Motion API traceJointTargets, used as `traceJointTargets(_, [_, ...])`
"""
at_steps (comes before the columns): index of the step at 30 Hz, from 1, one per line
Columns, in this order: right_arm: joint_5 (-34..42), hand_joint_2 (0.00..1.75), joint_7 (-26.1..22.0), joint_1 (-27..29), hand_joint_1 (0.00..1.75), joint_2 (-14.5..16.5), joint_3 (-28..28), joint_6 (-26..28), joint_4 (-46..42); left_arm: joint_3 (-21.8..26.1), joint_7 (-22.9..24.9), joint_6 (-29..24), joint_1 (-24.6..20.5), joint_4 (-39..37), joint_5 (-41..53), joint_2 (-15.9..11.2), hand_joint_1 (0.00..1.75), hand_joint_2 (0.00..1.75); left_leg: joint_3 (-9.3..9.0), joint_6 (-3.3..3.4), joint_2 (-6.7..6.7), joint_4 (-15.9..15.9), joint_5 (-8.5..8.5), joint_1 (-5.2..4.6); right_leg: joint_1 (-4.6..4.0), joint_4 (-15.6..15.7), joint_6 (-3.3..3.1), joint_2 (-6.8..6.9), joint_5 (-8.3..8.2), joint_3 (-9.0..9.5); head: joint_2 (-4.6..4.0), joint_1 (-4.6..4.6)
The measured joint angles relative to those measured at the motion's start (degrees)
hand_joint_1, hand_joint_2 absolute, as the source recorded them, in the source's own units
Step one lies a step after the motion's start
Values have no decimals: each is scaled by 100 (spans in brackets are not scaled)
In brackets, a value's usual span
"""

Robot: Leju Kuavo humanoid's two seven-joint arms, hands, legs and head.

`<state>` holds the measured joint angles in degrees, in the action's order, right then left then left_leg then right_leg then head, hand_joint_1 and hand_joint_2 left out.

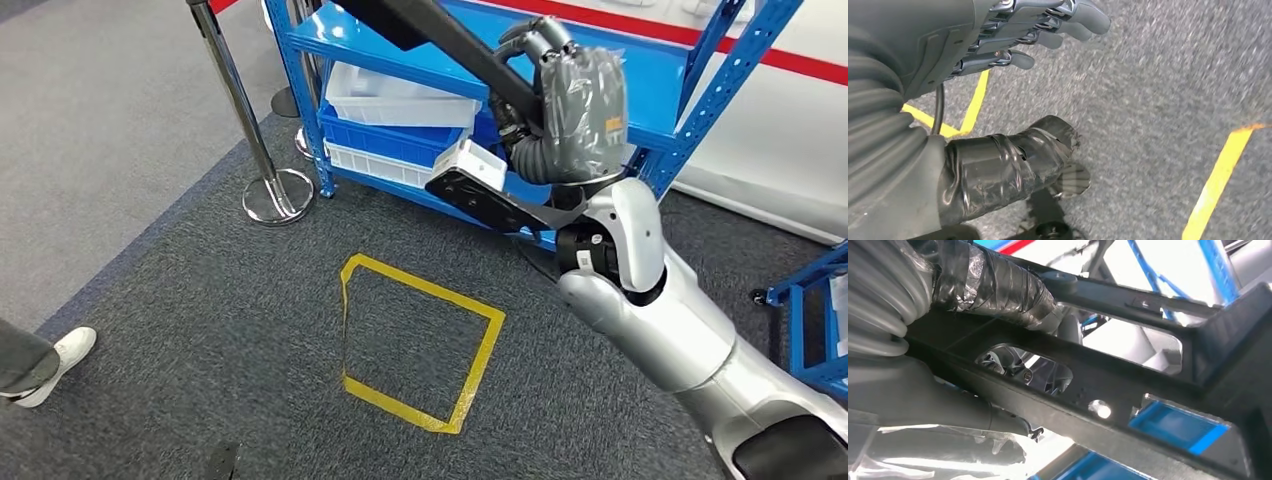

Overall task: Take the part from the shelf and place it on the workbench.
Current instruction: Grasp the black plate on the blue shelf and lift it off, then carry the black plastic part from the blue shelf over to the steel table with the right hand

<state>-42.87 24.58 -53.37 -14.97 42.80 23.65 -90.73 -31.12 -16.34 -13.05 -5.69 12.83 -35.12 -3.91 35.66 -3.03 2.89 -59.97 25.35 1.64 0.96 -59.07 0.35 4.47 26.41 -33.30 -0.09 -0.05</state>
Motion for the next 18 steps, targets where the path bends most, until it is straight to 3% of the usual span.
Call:
traceJointTargets(3, [7,175,-1,5,175,-2,-1,-4,0,-24,19,-20,7,0,-4,-19,0,175,52,224,-120,-4,22,-2,-23,-59,70,85,28,-19,0,-7])
traceJointTargets(5, [23,175,-1,9,175,-4,-1,-7,1,-33,28,-33,12,-1,-4,-23,0,175,68,333,-217,11,-7,-4,12,-290,100,-63,223,-119,0,-7])
traceJointTargets(8, [76,175,-5,36,175,-15,-1,-5,4,-38,47,-45,3,-1,-4,-25,0,175,110,422,-371,21,-50,-25,3,-1321,79,-371,727,-595,0,-2])
traceJointTargets(9, [90,175,-8,60,175,-19,-1,-4,6,-40,58,-50,2,-1,-4,-25,0,175,121,437,-438,21,-59,-39,-6,-1593,63,-406,786,-728,0,-3])
traceJointTargets(10, [98,175,-11,86,175,-20,-1,-4,9,-43,72,-58,3,-2,-4,-27,0,175,127,447,-510,20,-67,-54,-13,-1670,39,-423,735,-771,0,-3])
traceJointTargets(12, [106,175,-21,118,175,-25,-1,-3,14,-49,105,-74,5,-2,-6,-32,0,175,126,454,-664,18,-79,-78,-36,-1201,-45,-505,357,-564,0,-1])
traceJointTargets(14, [114,175,-30,116,175,-37,-3,-5,18,-60,128,-84,3,-2,-9,-31,0,175,145,429,-796,12,-100,-82,-51,-520,-147,-747,38,-255,0,-11])
traceJointTargets(16, [128,175,-32,105,175,-44,-4,-11,20,-71,139,-88,-1,-2,-16,-31,0,175,200,367,-902,16,-142,-53,-64,-212,-178,-869,-12,-123,0,3])
traceJointTargets(18, [147,175,-32,97,175,-44,-5,-20,22,-77,143,-95,9,-7,-21,-48,0,175,252,291,-983,37,-183,-35,-56,-99,-159,-751,-15,-89,0,30])
